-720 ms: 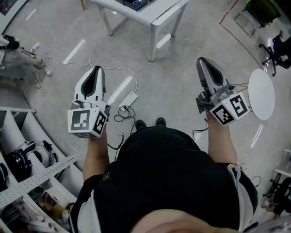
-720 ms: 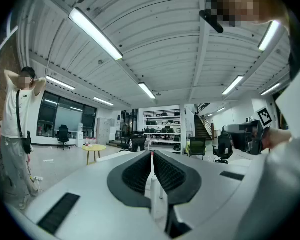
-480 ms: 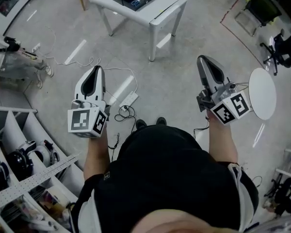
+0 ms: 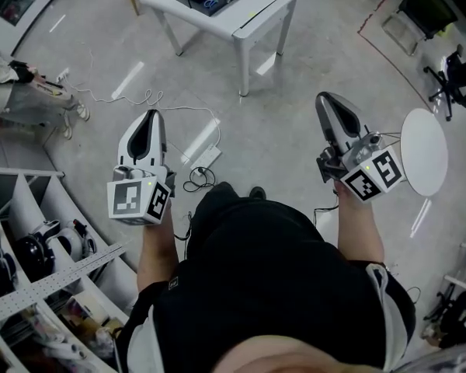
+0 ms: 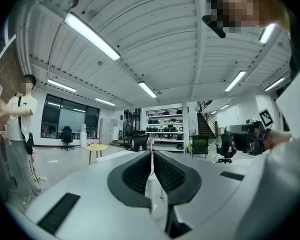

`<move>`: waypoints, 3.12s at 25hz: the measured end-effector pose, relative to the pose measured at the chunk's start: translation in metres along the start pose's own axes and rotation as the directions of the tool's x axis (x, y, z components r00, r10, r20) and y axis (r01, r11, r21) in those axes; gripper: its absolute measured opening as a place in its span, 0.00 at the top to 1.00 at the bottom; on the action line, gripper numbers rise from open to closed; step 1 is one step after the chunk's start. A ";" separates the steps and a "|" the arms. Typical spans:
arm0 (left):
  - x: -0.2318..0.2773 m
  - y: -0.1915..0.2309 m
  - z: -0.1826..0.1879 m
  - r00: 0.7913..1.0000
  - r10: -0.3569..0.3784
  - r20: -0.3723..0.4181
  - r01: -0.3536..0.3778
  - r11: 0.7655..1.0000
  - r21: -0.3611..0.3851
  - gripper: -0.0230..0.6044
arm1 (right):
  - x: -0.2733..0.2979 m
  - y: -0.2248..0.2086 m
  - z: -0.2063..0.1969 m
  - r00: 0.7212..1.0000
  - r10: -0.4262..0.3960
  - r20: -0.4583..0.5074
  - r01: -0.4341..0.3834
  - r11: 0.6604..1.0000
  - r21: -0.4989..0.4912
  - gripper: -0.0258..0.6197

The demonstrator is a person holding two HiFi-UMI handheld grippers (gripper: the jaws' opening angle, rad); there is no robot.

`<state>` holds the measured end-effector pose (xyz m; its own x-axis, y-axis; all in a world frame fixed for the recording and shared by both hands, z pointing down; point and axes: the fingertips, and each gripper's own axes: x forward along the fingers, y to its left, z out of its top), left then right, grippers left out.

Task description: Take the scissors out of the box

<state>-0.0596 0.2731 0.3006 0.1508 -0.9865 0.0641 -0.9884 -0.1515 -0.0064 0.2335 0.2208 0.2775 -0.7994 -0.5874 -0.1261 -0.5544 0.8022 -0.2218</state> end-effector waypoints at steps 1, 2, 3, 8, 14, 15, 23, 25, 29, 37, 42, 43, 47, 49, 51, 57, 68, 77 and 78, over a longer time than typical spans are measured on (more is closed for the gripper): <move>0.002 -0.001 -0.003 1.000 0.002 -0.009 -0.002 1.000 0.000 0.92 | 0.000 -0.004 -0.002 1.000 0.002 0.001 -0.002 1.000 0.012 0.91; 0.005 -0.001 -0.005 1.000 0.004 -0.016 -0.004 1.000 0.000 0.92 | 0.002 -0.007 -0.004 1.000 0.004 0.001 -0.004 1.000 0.021 0.91; 0.008 0.000 -0.007 1.000 0.006 -0.020 -0.006 1.000 -0.002 0.92 | 0.004 -0.010 -0.006 1.000 0.007 0.000 -0.007 1.000 0.026 0.91; 0.035 0.010 -0.005 1.000 -0.008 -0.012 0.008 1.000 -0.006 0.92 | 0.023 -0.025 -0.007 1.000 0.004 -0.004 -0.004 0.999 0.037 0.91; 0.082 0.047 -0.003 0.999 -0.030 0.014 0.030 1.000 -0.009 0.92 | 0.079 -0.044 -0.009 1.000 -0.002 -0.017 0.002 1.000 0.020 0.91; 0.091 0.057 -0.003 0.999 -0.033 0.016 0.033 0.999 -0.007 0.92 | 0.094 -0.046 -0.010 1.000 -0.003 -0.018 0.003 1.000 0.016 0.91; 0.164 0.163 -0.003 0.998 -0.058 0.011 0.058 0.998 -0.011 0.92 | 0.227 -0.058 -0.020 0.999 -0.014 -0.033 0.014 1.000 0.008 0.91; 0.182 0.184 -0.005 0.997 -0.079 0.002 0.079 0.997 -0.018 0.92 | 0.257 -0.059 -0.022 0.999 -0.023 -0.032 0.024 1.000 0.008 0.91; 0.212 0.217 -0.009 0.993 -0.120 -0.009 0.120 0.992 -0.022 0.92 | 0.301 -0.059 -0.031 0.998 -0.042 -0.043 0.043 0.999 0.011 0.91; 0.257 0.244 -0.023 0.987 -0.156 -0.032 0.154 0.987 -0.054 0.92 | 0.338 -0.081 -0.041 0.993 -0.090 -0.075 0.091 0.996 0.005 0.91; 0.285 0.248 -0.030 0.985 -0.163 -0.052 0.160 0.985 -0.060 0.92 | 0.355 -0.106 -0.045 0.993 -0.093 -0.073 0.095 0.995 0.020 0.91; 0.291 0.247 -0.031 0.985 -0.164 -0.057 0.161 0.985 -0.059 0.92 | 0.358 -0.112 -0.046 0.993 -0.091 -0.072 0.093 0.995 0.024 0.91; 0.325 0.244 -0.034 0.983 -0.168 -0.078 0.164 0.985 -0.051 0.92 | 0.372 -0.145 -0.046 0.994 -0.087 -0.067 0.090 0.995 0.040 0.91; 0.345 0.242 -0.034 0.983 -0.164 -0.081 0.160 0.986 -0.051 0.92 | 0.380 -0.165 -0.045 0.995 -0.082 -0.065 0.085 0.995 0.048 0.91; 0.366 0.239 -0.032 0.984 -0.157 -0.084 0.154 0.987 -0.051 0.92 | 0.387 -0.185 -0.043 0.995 -0.074 -0.066 0.078 0.995 0.056 0.91; 0.424 0.230 -0.027 0.986 -0.133 -0.105 0.130 0.991 -0.037 0.92 | 0.410 -0.245 -0.038 0.997 -0.052 -0.062 0.057 0.994 0.090 0.91; 0.520 0.196 -0.028 0.977 -0.118 -0.179 0.120 0.993 0.000 0.87 | 0.431 -0.343 -0.020 0.999 0.000 -0.047 0.006 0.991 0.130 0.91; 0.575 0.178 -0.045 0.962 -0.145 -0.232 0.144 0.989 -0.024 0.87 | 0.436 -0.387 -0.020 0.999 0.002 -0.050 0.006 0.989 0.147 0.91; 0.582 0.177 -0.049 0.957 -0.155 -0.244 0.153 0.988 -0.028 0.86 | 0.437 -0.389 -0.022 0.999 0.002 -0.054 0.006 0.989 0.149 0.91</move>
<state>-0.1472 -0.3247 0.3858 0.2940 -0.9057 0.3055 -0.9537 -0.2990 0.0316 0.0946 -0.3454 0.3295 -0.8118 -0.5792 -0.0738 -0.5188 0.7736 -0.3639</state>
